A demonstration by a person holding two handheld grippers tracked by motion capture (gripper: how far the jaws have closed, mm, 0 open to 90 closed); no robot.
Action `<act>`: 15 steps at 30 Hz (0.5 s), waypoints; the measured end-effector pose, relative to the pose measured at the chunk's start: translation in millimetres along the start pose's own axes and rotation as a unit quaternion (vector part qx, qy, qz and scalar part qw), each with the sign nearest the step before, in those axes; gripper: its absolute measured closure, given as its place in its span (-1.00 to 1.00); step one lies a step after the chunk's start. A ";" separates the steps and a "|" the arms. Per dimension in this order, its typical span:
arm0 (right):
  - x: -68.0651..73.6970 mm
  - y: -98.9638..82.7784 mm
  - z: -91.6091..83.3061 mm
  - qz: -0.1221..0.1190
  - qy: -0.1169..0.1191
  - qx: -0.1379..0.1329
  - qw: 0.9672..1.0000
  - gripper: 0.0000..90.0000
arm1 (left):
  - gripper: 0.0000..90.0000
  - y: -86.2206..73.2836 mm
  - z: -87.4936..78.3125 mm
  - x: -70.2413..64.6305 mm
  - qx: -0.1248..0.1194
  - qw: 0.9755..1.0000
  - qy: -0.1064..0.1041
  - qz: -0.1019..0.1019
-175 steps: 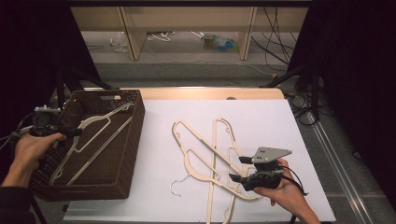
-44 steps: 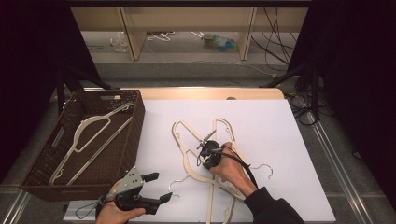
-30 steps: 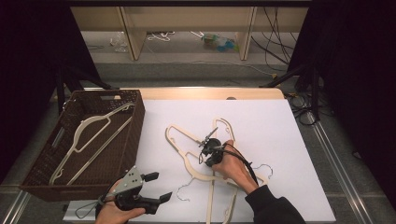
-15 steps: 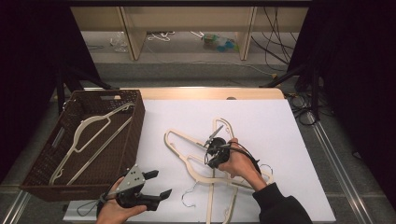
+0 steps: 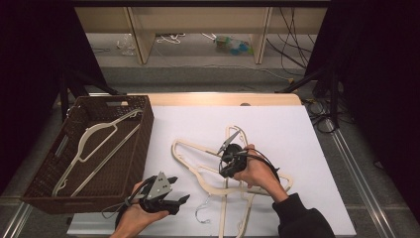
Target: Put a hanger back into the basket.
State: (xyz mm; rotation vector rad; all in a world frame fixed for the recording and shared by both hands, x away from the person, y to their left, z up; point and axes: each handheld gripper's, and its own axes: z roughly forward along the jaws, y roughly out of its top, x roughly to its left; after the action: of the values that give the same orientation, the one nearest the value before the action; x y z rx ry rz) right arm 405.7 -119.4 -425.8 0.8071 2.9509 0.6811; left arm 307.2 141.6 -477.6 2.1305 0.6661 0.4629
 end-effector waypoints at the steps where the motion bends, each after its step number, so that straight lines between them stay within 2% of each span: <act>1: 0.4 -0.1 -0.8 -0.001 -0.001 0.000 1.000 0.89 | -0.29 0.4 2.6 0.7 0.004 1.000 0.007 0.010; 2: 0.6 -0.1 -1.0 -0.002 -0.002 0.001 1.000 0.89 | -0.30 0.4 6.7 -0.7 -0.004 1.000 0.009 0.003; 3: 0.7 -0.1 -1.1 -0.003 -0.003 0.002 1.000 0.89 | -0.30 1.2 8.2 -0.1 0.005 1.000 0.008 0.010; 4: 0.8 0.1 -1.5 -0.004 -0.003 0.003 1.000 0.89 | -0.30 1.4 12.0 -1.6 -0.002 1.000 0.010 0.004; 5: 1.1 0.4 -1.7 -0.004 -0.003 0.003 1.000 0.89 | -0.31 2.7 13.1 -1.0 0.008 1.000 0.012 0.018; 7: 1.5 0.7 -3.1 -0.006 -0.007 0.004 1.000 0.90 | -0.31 3.9 17.8 -2.6 0.013 1.000 0.006 0.023; 8: 1.8 1.0 -3.9 -0.009 -0.007 0.006 1.000 0.90 | -0.30 4.4 20.0 -3.4 0.008 0.999 0.015 0.028; 9: 2.5 1.3 -4.2 -0.009 -0.008 0.004 1.000 0.89 | -0.30 5.5 20.8 -3.7 0.013 0.999 0.017 0.034; 11: 3.1 1.9 -5.3 -0.011 -0.006 0.004 1.000 0.89 | -0.29 6.6 24.6 -5.4 0.010 0.999 0.019 0.046; 13: 3.6 2.5 -6.3 -0.012 -0.007 0.005 1.000 0.90 | -0.30 7.9 28.1 -7.6 0.017 0.999 0.015 0.049; 14: 3.9 2.6 -6.5 -0.012 -0.005 0.005 1.000 0.90 | -0.29 8.8 29.1 -7.5 0.023 0.998 0.016 0.060; 15: 4.2 2.7 -6.6 -0.013 -0.003 0.005 1.000 0.90 | -0.29 9.2 30.8 -8.4 0.021 0.998 0.018 0.062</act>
State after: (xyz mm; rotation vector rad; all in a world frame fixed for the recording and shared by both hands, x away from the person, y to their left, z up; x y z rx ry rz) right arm 402.6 -117.9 -418.2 0.7692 2.9557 0.6634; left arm 319.9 112.9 -488.9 2.2164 0.5703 0.5610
